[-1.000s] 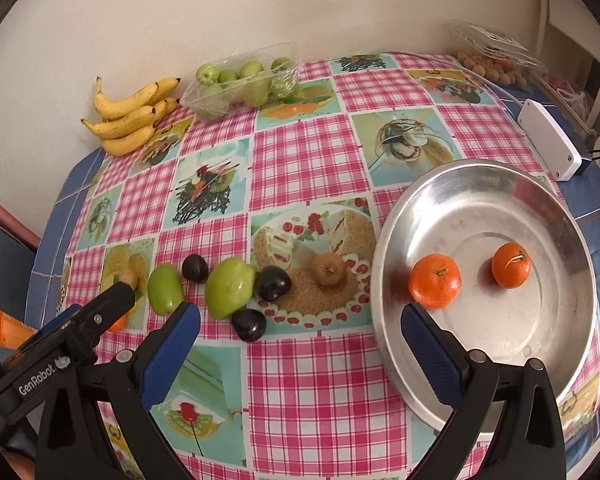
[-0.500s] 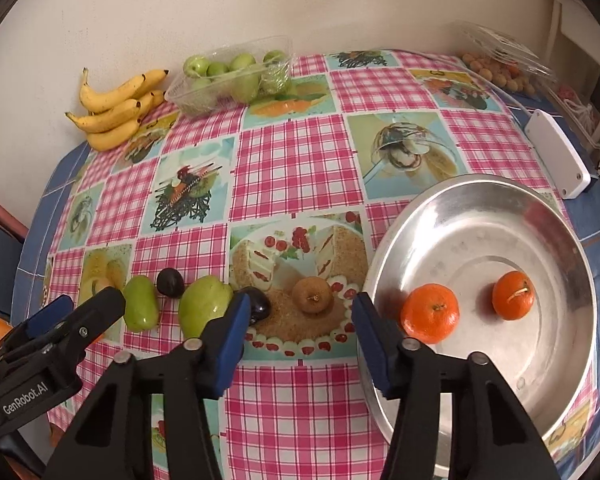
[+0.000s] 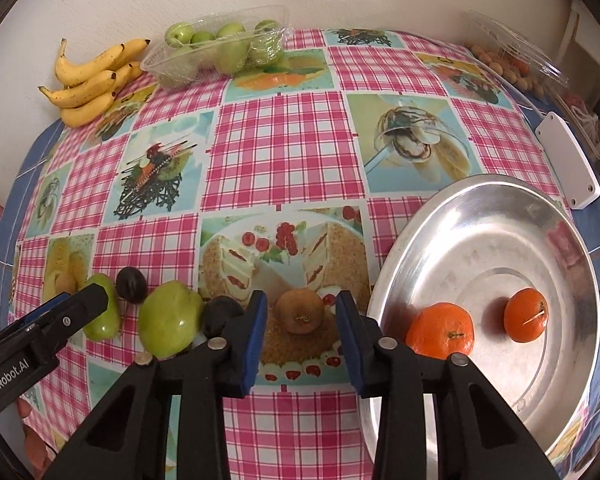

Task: Organize fruits
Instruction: 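Close the right gripper on the brown kiwi while the left grips a green mango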

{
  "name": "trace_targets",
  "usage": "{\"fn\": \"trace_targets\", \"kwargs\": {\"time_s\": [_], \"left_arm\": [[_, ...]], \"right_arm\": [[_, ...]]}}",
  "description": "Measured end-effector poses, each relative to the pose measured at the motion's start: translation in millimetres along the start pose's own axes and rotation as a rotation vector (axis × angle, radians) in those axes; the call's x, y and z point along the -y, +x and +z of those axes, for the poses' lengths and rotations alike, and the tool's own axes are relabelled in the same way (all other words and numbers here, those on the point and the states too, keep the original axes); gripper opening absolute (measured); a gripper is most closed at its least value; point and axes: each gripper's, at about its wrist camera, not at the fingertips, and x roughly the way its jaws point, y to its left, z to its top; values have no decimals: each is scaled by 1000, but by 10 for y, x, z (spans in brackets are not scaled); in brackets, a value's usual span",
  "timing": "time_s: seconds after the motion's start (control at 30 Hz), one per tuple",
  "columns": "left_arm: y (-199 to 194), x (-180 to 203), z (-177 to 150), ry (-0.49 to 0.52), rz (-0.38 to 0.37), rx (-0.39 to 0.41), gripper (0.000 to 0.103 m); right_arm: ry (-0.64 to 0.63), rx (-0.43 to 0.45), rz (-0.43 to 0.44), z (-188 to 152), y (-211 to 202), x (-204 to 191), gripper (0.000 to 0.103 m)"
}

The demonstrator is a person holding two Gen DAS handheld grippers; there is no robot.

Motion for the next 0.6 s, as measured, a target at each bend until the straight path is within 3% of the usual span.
{"fn": "trace_targets", "kwargs": {"time_s": [0.17, 0.43, 0.53, 0.6], "left_arm": [[71, -23, -9, -4, -2, -22, 42], [45, -44, -14, -15, -21, -20, 38], [-36, -23, 5, -12, -24, 4, 30], [-97, 5, 23, -6, -36, 20, 30]], "right_arm": [[-10, -14, -3, 5, 63, -22, 28], [-9, -17, -5, -16, 69, -25, 27], [-4, 6, 4, -1, -28, -23, 27], [1, 21, 11, 19, -106, -22, 27]]}}
